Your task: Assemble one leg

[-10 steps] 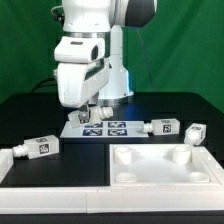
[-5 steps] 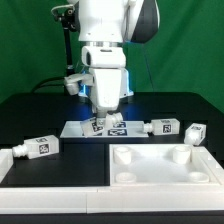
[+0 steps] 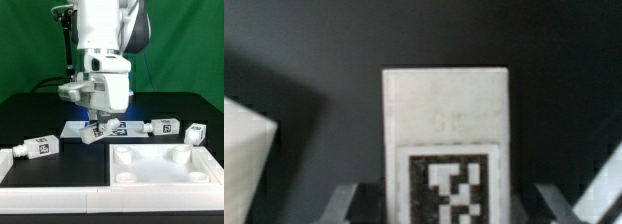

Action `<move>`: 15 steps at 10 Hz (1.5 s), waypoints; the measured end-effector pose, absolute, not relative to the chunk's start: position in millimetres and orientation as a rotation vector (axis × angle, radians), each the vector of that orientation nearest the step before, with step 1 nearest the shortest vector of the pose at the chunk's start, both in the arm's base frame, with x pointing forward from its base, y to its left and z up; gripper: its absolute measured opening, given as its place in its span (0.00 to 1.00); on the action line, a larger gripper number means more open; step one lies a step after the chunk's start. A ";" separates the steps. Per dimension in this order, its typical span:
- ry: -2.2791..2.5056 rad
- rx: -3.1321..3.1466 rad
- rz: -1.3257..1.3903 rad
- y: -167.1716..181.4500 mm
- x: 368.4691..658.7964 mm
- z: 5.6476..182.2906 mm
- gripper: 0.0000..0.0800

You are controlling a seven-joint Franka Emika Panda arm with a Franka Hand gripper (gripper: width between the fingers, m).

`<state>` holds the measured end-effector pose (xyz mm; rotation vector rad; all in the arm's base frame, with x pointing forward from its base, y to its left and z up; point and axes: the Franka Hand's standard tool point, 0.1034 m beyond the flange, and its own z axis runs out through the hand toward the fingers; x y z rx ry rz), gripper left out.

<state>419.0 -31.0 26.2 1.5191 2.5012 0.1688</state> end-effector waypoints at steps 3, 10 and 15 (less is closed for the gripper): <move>2.508 1.509 0.184 -27.6 416.2 21.5 0.36; 2.721 1.036 0.246 -4.4 394.3 10.9 0.36; 2.741 1.093 0.199 -7.9 391.4 7.6 0.64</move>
Offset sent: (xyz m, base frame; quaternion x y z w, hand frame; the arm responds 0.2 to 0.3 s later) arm 0.0000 0.0000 0.0000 0.0000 0.0000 0.0000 1.0000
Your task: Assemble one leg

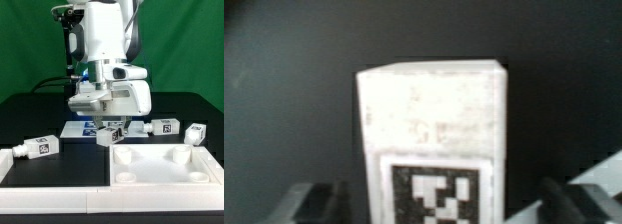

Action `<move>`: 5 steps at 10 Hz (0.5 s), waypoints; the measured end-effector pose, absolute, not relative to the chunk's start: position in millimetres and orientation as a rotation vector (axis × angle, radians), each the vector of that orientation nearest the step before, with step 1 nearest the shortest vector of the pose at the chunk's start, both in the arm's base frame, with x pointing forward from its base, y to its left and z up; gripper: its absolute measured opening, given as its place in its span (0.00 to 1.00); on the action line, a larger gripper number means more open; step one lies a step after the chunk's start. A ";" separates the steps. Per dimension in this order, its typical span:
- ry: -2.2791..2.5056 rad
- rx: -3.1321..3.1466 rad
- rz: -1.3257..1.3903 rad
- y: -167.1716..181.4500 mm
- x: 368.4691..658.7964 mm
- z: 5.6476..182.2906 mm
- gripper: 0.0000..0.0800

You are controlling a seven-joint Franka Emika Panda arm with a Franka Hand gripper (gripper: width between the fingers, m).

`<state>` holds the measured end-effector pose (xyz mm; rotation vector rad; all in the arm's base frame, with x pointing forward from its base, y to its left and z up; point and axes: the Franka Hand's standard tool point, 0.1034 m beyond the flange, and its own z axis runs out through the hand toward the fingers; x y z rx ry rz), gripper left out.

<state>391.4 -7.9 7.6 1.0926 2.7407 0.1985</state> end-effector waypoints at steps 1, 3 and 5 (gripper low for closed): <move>2.738 1.103 0.199 -8.0 391.1 7.3 0.76; 2.701 1.145 0.208 -9.1 395.6 20.6 0.80; 2.573 1.272 0.250 -21.2 409.0 50.1 0.81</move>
Offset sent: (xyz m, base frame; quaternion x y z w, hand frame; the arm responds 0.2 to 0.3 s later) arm 0.0060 -0.0236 0.0649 -0.0411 -0.0641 0.1464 0.9863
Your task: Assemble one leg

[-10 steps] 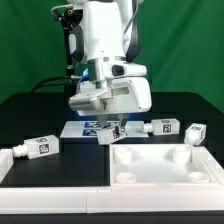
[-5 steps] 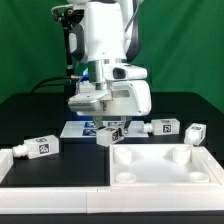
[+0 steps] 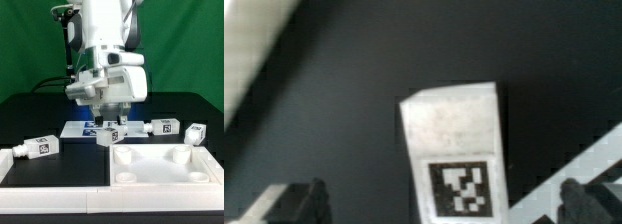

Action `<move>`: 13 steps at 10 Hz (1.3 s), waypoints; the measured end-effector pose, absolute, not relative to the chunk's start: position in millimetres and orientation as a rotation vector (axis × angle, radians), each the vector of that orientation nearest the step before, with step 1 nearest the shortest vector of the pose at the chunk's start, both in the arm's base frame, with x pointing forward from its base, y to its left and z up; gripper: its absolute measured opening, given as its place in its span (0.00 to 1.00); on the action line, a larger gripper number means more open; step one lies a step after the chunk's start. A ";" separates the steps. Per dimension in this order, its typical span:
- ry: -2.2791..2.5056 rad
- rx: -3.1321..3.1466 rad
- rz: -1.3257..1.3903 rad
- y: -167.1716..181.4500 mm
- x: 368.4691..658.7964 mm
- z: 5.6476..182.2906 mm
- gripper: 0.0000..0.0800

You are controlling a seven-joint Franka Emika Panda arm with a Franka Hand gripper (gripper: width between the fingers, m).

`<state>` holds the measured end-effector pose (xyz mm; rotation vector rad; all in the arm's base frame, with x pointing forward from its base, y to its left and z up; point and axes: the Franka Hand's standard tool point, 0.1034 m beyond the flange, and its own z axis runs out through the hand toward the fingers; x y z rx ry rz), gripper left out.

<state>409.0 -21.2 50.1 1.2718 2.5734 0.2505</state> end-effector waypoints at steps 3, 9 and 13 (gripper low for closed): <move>2.127 1.892 0.346 -19.6 437.8 64.9 0.81; 1.759 2.283 0.390 -17.3 439.9 63.9 0.81; 0.805 2.879 0.420 5.6 469.8 76.7 0.81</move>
Offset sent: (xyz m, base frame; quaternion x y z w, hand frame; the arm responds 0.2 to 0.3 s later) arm 0.0340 0.0122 0.0053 0.0400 -0.1187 0.3488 0.9288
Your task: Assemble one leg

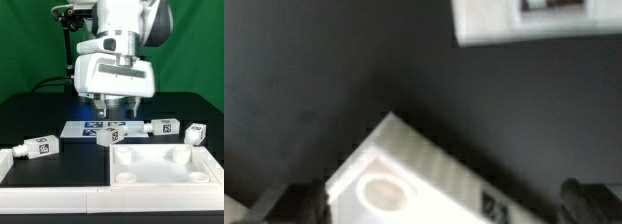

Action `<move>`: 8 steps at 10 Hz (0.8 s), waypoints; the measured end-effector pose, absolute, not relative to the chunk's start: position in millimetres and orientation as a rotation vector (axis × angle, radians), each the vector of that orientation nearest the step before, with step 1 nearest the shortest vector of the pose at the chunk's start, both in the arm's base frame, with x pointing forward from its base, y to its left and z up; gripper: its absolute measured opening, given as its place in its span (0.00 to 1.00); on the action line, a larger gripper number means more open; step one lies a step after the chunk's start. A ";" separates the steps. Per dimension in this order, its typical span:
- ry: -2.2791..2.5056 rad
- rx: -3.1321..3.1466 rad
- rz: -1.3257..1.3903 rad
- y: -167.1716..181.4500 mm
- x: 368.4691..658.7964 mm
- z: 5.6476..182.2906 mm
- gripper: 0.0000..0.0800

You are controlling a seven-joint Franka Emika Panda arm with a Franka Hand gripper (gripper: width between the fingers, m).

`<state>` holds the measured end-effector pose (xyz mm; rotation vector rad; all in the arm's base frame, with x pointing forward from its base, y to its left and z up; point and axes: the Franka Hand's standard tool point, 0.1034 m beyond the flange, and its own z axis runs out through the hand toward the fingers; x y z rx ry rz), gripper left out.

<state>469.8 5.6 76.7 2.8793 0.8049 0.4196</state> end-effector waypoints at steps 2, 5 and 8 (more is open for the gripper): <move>0.681 2.912 0.438 1.9 466.5 75.1 0.81; 0.438 2.979 0.454 0.5 466.7 75.1 0.81; -0.196 3.095 0.364 -5.6 466.3 70.8 0.81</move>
Offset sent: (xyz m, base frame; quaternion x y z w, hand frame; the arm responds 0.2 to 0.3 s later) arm 0.0000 0.0000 0.0000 0.0000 0.0000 0.1938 0.9810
